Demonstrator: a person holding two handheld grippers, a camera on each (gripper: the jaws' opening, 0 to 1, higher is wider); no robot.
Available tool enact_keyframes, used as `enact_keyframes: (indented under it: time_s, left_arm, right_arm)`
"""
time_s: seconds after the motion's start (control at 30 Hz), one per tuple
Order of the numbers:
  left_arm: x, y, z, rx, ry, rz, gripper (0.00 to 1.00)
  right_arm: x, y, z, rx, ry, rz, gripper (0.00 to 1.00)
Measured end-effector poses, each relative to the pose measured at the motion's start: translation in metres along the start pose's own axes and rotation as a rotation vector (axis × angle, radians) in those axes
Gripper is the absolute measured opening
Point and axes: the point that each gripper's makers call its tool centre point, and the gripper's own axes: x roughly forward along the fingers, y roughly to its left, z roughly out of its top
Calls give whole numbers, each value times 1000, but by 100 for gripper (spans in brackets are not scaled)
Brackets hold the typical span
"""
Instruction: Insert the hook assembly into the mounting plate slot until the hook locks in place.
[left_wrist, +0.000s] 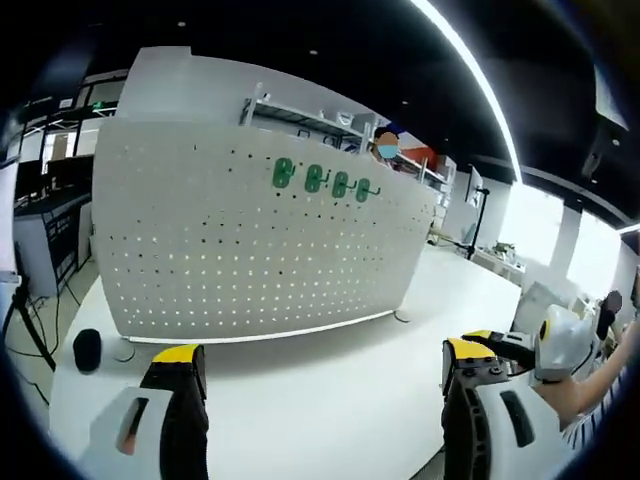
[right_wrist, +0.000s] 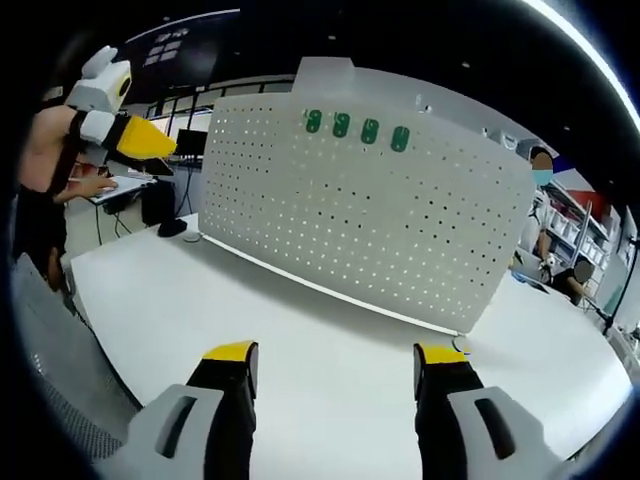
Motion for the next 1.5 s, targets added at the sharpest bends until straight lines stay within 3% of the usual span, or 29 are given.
enact_keyframes:
  time_s: [0.17,0.5,0.73,1.07,1.5]
  left_arm:
    - [-10,-1,-13,-20,0,-3,100]
    - [-25,-1,-52,-82,73,7,100]
    - [-32,1,-58,-117,51,7,100]
    - [-34,-3,-76,-75,84,1,100]
    - [-39,4,-87,-108,94,21,100]
  right_arm:
    - [0,-1,0,-5,-1,-5,63]
    - [1,3,-3,-6,14,8,66]
    - [2,3,-2,-7,13,9,67]
    - [1,1,0,1,1,0,69]
    - [0,0,0,-5,-3,-7,70]
